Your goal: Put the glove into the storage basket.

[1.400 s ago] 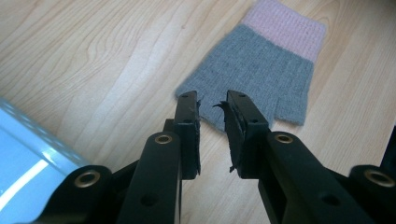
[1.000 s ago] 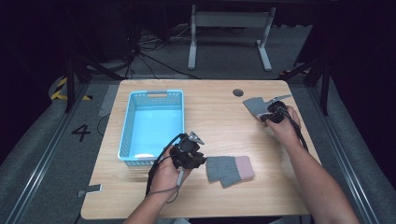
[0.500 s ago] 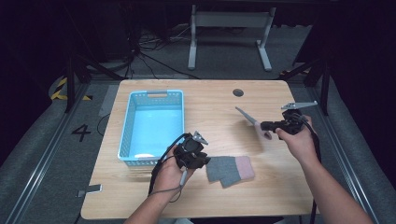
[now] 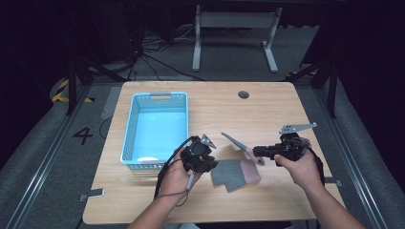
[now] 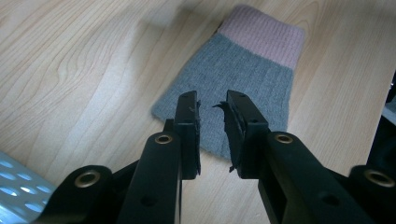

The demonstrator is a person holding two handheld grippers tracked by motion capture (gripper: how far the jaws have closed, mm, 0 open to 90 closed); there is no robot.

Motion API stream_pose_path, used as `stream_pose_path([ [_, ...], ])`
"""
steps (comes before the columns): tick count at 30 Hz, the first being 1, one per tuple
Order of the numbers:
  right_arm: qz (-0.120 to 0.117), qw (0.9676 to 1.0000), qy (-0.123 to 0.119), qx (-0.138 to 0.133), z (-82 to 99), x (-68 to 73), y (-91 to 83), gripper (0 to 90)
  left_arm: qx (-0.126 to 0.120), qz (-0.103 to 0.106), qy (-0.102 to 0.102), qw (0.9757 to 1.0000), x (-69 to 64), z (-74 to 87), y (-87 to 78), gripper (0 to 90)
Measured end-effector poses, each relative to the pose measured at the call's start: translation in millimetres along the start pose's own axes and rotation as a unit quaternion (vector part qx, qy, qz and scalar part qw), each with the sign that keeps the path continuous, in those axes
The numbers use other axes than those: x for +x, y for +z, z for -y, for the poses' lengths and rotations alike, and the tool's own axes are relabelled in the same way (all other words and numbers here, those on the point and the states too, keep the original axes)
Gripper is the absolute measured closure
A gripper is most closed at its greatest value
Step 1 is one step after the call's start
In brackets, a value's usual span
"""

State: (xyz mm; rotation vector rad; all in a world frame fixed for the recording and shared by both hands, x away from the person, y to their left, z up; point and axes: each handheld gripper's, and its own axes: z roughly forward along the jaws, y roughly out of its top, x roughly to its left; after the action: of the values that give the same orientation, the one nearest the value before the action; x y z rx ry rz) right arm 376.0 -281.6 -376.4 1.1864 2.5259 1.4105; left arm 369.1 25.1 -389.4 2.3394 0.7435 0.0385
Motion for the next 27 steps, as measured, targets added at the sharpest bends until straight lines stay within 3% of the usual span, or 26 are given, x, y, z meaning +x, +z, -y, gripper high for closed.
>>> stream_pose_path([
  [5, -0.036, 0.9992, 0.001, -0.015, 2.3, 17.7, -1.6, 83.6, 0.002, 0.006, 0.002, 1.0000, -1.6, -1.0, -0.9, 79.4],
  [8, -0.051, 0.9985, 0.004, -0.021, 4.0, 22.7, -1.8, 83.6, 0.011, -0.003, 0.005, 0.9999, -3.8, -1.1, 2.0, 85.4],
  [12, -0.070, 0.9971, 0.007, -0.029, 7.7, 30.0, -1.1, 83.6, 0.021, -0.012, -0.005, 0.9997, -1.9, 0.5, 6.6, 86.4],
  [15, -0.075, 0.9968, 0.009, -0.027, 8.2, 33.0, -2.7, 83.6, 0.015, -0.020, -0.010, 0.9996, -0.6, 0.9, 5.8, 85.1],
  [18, -0.102, 0.9942, 0.027, -0.021, 11.7, 38.1, -2.2, 83.6, 0.006, -0.020, -0.012, 0.9997, 0.3, 0.2, -0.6, 85.3],
  [21, -0.113, 0.9933, 0.024, -0.010, 16.3, 44.2, 2.7, 83.5, 0.004, -0.023, -0.010, 0.9997, -1.3, -1.6, -9.0, 85.8],
  [27, -0.112, 0.9921, 0.055, 0.008, 28.5, 33.8, 12.6, 83.0, 0.007, -0.021, -0.003, 0.9998, -4.7, -5.5, -6.1, 85.9],
])
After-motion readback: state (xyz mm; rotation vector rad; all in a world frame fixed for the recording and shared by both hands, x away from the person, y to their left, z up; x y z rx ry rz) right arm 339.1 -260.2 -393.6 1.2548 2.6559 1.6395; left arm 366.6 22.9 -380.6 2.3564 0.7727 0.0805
